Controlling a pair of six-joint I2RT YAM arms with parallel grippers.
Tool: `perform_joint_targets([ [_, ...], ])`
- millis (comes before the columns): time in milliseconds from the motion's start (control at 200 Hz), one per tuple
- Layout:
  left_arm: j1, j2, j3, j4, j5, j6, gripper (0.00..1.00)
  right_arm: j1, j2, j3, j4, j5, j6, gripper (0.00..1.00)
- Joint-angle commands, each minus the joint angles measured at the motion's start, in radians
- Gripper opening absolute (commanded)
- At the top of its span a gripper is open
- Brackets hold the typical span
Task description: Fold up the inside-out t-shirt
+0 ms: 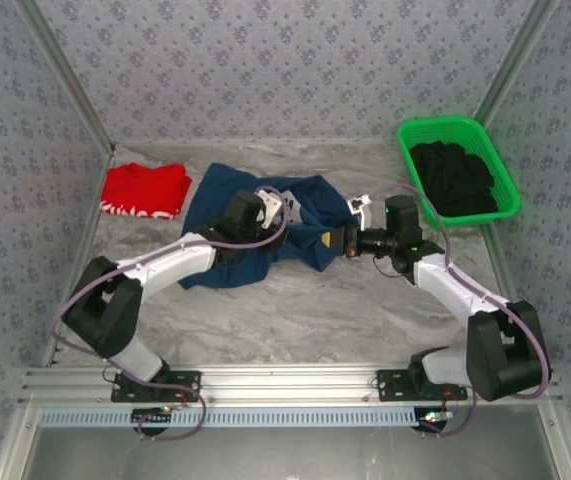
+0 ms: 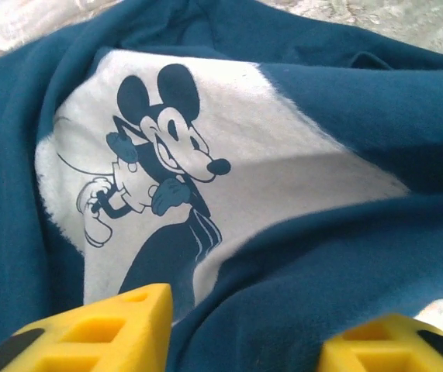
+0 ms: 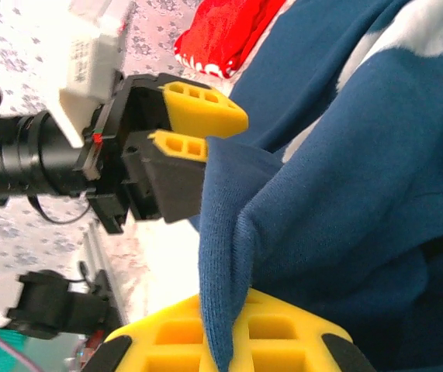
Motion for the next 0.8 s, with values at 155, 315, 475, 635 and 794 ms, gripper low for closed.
perform_joint_targets([
  [155, -0.117, -0.218, -0.107, -0.008, -0.063, -0.019, 0.50, -0.019, 0.059, 0.019, 0.098, -0.095, 0.226, 0.00],
  [315, -0.158, -0.198, -0.116, 0.055, 0.102, 0.000, 0.44, -0.023, 0.076, 0.033, 0.122, -0.096, 0.266, 0.00],
  [475, -0.192, -0.072, -0.050, 0.091, 0.243, 0.003, 0.33, -0.042, 0.081, 0.043, 0.106, -0.096, 0.287, 0.00],
  [635, -0.192, 0.040, 0.000, 0.081, 0.253, 0.009, 0.34, -0.061, 0.079, 0.053, 0.090, -0.097, 0.290, 0.00],
  [794, -0.155, 0.087, 0.021, 0.086, 0.145, -0.011, 0.37, -0.072, 0.078, 0.057, 0.082, -0.103, 0.289, 0.00],
])
